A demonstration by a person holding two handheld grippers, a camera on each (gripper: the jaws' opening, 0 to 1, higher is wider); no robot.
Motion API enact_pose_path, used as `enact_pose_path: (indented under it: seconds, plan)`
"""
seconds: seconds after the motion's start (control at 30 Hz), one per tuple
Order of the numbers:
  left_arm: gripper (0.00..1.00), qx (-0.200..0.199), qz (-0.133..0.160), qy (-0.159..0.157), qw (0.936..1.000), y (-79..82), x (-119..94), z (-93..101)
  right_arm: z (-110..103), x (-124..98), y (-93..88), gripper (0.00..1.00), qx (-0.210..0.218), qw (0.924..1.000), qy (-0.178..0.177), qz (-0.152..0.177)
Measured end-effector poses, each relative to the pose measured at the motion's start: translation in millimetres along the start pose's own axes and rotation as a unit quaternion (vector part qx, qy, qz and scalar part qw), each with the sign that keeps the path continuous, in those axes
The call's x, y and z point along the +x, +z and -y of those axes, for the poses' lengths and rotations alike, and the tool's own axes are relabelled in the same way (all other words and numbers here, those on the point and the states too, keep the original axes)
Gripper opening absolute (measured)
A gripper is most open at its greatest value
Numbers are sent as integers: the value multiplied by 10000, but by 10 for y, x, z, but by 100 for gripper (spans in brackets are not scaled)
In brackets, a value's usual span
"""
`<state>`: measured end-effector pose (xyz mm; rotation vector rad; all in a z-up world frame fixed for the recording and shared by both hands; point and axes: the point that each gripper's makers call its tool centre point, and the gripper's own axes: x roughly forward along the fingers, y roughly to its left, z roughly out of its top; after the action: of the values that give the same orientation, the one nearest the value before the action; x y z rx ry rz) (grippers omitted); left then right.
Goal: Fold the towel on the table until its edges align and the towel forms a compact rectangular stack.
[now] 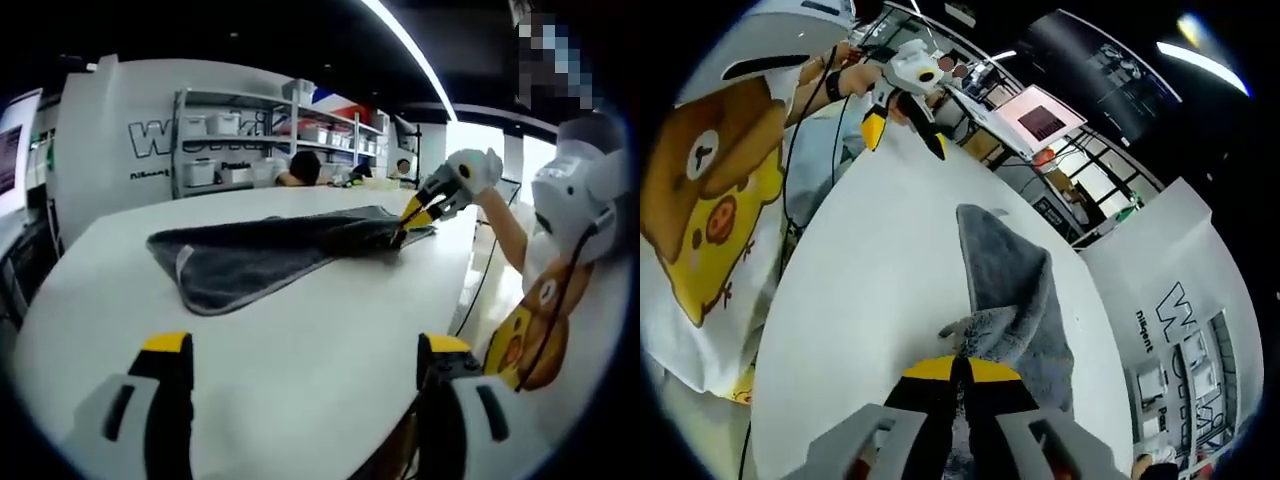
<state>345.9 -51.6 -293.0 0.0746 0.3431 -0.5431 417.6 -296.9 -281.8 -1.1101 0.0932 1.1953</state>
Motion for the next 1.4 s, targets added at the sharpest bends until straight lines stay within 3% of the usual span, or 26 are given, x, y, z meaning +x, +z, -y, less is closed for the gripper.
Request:
enact_pose_path:
  seconds: [0.17, 0.4, 0.97, 1.4]
  plan:
    - [97, -9, -12, -11, 10000, -10, 3, -1, -162, 87, -64, 3, 85, 9995, 306, -85]
    - [97, -7, -29, -30, 10000, -12, 15, 5, -255, 146, -111, 3, 191, 9986, 479, -122]
    - [97, -22, -43, -64, 10000, -23, 49, 9, -245, 150, -112, 5, 293, 9985, 470, -42]
    - [97, -58, -35, -29, 10000, -42, 40, -16, -117, -46, -91, 13, 566, 9981, 91, 206]
